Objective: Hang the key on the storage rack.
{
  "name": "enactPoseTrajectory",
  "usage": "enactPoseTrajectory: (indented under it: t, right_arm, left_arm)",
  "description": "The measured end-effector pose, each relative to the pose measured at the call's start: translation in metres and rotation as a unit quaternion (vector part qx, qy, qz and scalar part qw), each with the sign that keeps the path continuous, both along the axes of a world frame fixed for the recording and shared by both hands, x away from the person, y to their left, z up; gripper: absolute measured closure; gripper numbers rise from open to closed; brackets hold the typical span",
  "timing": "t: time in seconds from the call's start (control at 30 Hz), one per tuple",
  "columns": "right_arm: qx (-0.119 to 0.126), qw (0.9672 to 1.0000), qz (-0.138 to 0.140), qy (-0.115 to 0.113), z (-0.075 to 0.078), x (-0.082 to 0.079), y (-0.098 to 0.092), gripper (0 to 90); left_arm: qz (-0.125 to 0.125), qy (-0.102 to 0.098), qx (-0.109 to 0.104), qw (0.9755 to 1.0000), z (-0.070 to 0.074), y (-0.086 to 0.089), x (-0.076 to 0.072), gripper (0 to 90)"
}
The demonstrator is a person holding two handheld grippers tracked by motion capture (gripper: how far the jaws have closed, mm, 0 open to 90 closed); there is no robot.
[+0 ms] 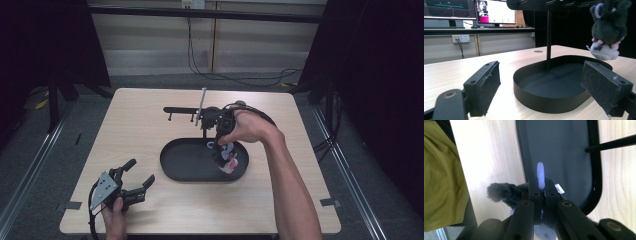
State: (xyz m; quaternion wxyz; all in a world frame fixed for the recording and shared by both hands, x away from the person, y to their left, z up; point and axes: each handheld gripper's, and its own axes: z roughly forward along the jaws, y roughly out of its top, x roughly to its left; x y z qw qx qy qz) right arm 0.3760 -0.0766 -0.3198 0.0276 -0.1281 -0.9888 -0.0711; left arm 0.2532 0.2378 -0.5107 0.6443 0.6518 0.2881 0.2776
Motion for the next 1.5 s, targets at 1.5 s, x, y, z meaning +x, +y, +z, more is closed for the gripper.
enactPoseTrajectory:
  t: [1.5]
  right_arm:
    - [-0.044, 0.9975, -0.054, -0.011, 0.015, 0.068, -0.006, 86.8]
  left_arm:
    - [0.002, -0.001, -0.002, 1.0000, 0.000, 0.000, 0.000, 15.2]
